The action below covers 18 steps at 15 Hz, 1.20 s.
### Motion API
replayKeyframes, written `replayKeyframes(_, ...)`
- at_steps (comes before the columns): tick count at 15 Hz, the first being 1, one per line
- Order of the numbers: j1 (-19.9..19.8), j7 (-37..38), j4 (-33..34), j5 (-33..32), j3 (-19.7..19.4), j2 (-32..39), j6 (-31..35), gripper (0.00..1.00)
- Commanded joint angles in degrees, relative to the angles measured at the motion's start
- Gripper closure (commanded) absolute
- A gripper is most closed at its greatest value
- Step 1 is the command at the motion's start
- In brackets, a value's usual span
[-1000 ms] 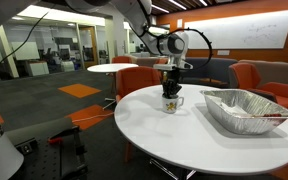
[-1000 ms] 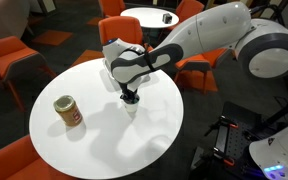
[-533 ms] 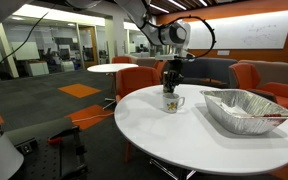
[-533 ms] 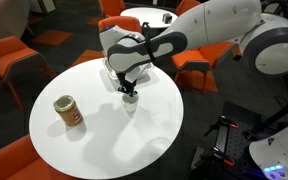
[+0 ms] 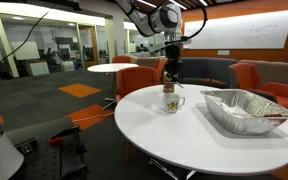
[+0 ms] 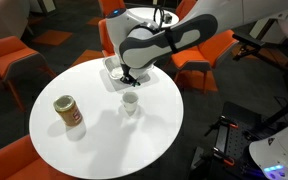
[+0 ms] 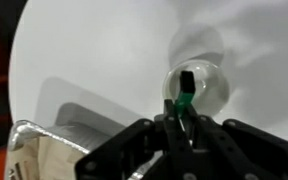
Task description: Take the brush out of the mug and put it on the table
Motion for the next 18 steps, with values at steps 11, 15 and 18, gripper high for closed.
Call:
replayKeyframes(11, 10.60, 42.81, -46.82, -37.87, -17.30, -13.32, 33.32, 0.97)
replayKeyframes(15, 7.34, 52.58, -48.61, -46.83, -14.44, -15.96, 31.93, 0.97)
replayKeyframes(18, 4.35, 53.81, -48.83, -47.54, -11.64, -17.41, 31.30, 0.61)
